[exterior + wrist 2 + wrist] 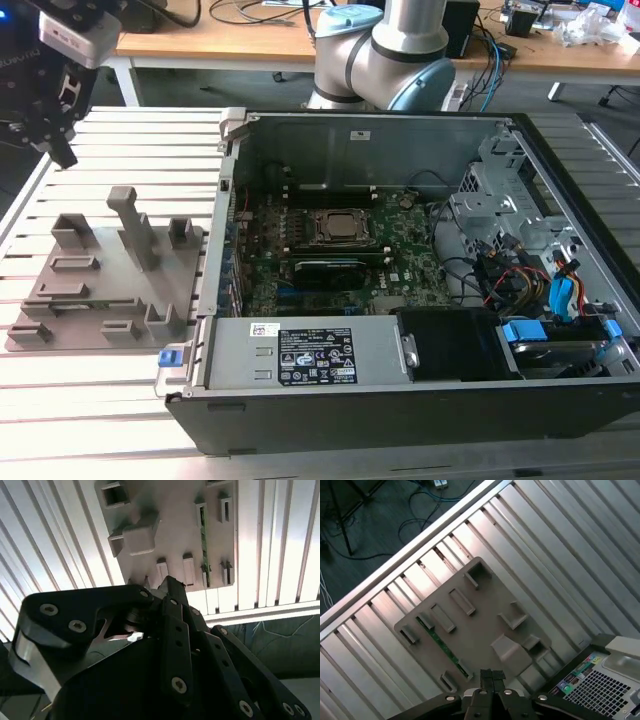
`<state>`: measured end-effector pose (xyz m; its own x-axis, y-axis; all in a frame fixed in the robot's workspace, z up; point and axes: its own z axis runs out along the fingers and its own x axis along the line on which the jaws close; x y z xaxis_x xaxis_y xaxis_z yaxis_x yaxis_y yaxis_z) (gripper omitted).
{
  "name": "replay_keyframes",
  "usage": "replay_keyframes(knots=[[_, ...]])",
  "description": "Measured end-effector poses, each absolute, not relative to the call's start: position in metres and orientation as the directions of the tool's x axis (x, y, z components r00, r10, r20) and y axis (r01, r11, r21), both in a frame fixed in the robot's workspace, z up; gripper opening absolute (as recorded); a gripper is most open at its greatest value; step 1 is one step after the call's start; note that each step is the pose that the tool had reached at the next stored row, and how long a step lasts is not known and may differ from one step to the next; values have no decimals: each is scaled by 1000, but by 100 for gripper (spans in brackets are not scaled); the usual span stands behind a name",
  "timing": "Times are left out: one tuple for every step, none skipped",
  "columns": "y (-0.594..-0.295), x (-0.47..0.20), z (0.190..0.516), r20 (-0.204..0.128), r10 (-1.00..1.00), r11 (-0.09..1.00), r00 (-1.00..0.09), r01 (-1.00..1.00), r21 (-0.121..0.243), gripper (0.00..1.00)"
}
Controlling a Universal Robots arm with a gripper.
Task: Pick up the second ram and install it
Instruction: 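Pick up the second ram and move it above second insertion slot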
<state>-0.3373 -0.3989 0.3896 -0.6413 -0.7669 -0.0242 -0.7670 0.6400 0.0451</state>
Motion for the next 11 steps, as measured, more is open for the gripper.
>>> replay_keyframes(knots=[[-399,-337,390,-24,-781,623,-624,-781,45,11],[-399,-337,390,-24,-794,606,-608,-794,45,11],[-399,-337,390,-24,-805,592,-593,-805,45,11],[-399,-337,390,-24,-812,582,-584,-812,45,11],[-399,-337,390,-24,-818,573,-575,-818,45,11],[-399,-337,390,-24,-829,557,-558,-829,45,11],[-399,-337,390,-24,-841,539,-540,-841,45,11],[-399,-337,390,-24,-851,524,-525,-851,45,11],[-399,-337,390,-24,-859,510,-512,-859,45,11],[-399,-337,390,-24,-870,492,-493,-870,45,11],[-399,-337,390,-24,-882,469,-470,-882,45,11]])
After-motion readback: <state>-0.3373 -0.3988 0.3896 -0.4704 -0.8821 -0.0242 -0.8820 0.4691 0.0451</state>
